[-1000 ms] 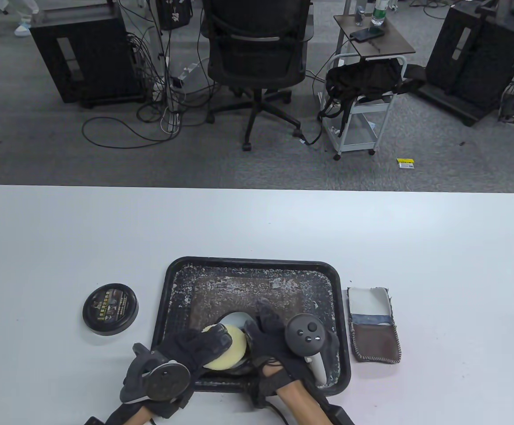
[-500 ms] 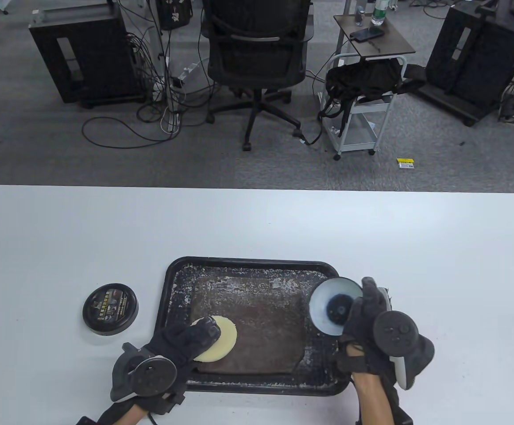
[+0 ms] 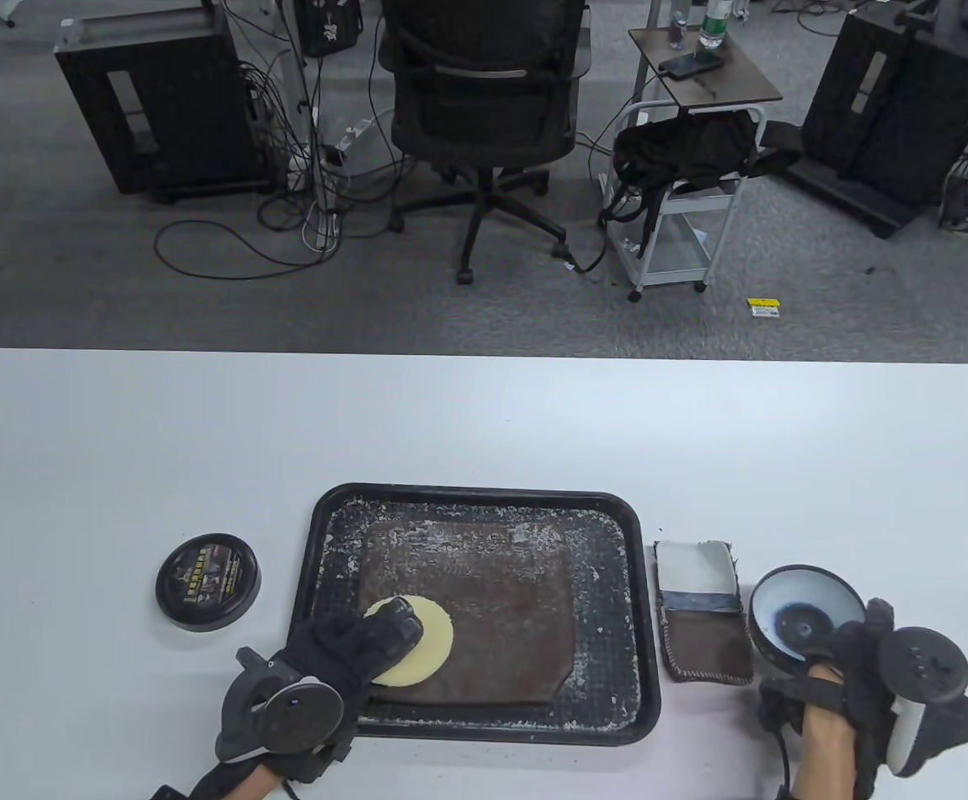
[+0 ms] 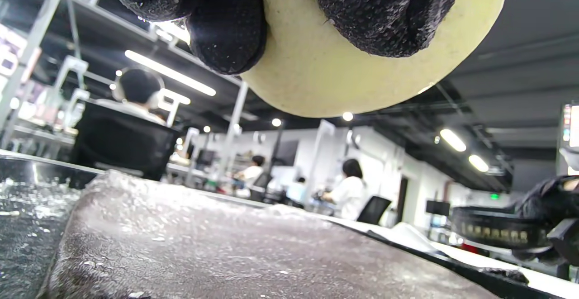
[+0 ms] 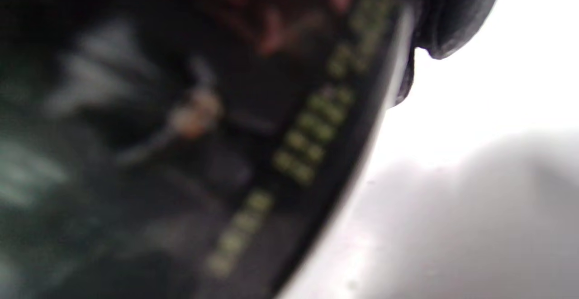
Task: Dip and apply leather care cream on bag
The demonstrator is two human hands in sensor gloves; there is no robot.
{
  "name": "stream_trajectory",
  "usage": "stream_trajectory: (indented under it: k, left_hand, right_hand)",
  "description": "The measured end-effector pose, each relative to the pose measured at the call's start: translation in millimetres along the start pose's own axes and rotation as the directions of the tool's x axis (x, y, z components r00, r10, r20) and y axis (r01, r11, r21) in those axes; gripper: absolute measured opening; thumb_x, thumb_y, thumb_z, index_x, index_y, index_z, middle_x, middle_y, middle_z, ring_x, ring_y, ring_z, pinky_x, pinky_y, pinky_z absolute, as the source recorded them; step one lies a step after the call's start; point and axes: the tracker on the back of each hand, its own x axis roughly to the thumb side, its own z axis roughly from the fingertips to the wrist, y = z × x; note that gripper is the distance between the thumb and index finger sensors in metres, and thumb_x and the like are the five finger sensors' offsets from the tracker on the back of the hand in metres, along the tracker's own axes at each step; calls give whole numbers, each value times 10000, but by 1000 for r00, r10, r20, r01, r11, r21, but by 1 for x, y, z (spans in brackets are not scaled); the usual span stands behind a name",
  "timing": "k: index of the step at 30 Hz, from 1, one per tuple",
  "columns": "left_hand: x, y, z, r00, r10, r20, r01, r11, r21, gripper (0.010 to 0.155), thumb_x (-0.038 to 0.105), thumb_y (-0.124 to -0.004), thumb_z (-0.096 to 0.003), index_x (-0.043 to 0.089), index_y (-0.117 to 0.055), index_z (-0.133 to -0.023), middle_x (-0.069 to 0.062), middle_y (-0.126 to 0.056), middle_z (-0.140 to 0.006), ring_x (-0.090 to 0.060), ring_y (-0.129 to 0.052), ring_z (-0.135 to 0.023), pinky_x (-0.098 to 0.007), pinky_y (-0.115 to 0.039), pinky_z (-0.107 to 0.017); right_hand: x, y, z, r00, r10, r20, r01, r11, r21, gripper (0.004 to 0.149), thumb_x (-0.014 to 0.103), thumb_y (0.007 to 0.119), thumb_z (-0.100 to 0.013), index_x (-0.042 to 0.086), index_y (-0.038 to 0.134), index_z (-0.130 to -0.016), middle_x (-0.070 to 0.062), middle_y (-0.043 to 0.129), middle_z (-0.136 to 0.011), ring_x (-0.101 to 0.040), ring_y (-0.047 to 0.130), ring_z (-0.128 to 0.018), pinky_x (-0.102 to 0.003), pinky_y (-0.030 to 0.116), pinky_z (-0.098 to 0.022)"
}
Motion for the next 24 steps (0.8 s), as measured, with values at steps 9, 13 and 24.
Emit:
stream_trajectory:
  k: [9,13,24]
  left_hand:
    - [1,0,1,1000,-8,9,8,1000,-1,559,403,-825,-329,460,-715,-874,170,-797,-973,-204,-888,-728,-366,-755,-531]
    - [2,0,1,1000,-15,14,15,1000,-2,559,404,-824,-330,461,-713,-875,168,-794,-975,-203,-886,-731,-367,-754,-532]
    - [2,-1,0,1000,-28,12,28,999,-21,560,404,-825,-328,451,-720,-876,156,-811,-967,-203,-895,-725,-370,-758,-530]
  right_hand:
    - [-17,11,-6,996,38,-87,-35,999,35,575,191,656,-437,28,666,-989,-319,699,-942,-482,883,-748,-640,703,-564]
    - [-23,15,-9,994,51,-102,-48,998,28,570,188,650,-436,47,672,-988,-297,701,-946,-436,873,-756,-604,707,-569]
    - [-18,17,-10,964,258,-67,-256,966,26,589,166,707,-418,42,661,-992,-284,620,-987,-434,781,-811,-608,654,-602]
